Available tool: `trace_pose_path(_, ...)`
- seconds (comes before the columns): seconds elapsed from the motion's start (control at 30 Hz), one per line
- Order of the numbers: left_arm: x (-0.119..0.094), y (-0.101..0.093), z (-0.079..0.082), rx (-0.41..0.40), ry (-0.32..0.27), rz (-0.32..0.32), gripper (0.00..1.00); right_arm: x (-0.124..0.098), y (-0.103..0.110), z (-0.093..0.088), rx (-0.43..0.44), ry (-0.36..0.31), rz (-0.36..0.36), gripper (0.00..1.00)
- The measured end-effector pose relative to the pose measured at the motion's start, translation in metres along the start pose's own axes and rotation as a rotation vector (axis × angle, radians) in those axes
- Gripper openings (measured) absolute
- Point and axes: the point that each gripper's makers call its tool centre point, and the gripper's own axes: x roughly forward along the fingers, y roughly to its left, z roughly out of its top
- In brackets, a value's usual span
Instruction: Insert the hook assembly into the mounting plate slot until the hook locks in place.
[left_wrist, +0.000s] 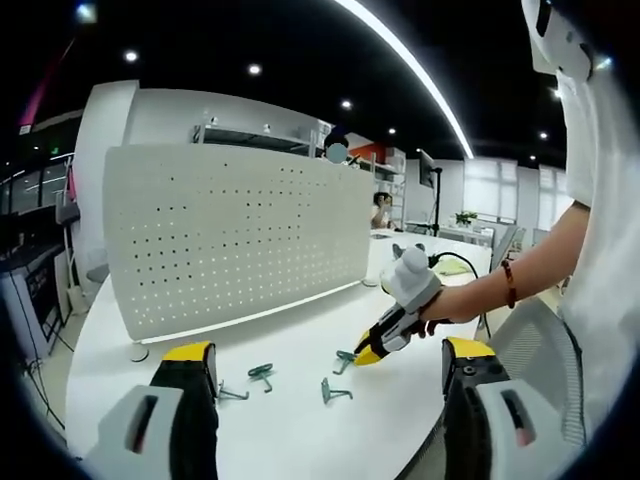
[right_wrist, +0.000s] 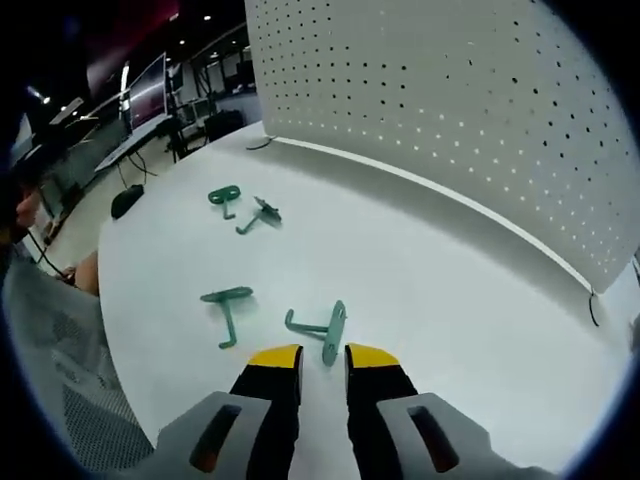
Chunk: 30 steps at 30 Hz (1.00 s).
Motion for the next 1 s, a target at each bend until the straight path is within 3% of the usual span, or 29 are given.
trace_pose_path(1.0, -0.0033, -0.0052, -0.0022, -0.016, -0.007, 0.014, 0.94, 0.0087, -0.0051, -0.0079, -0.011, 0.081, -0.013, 0.03)
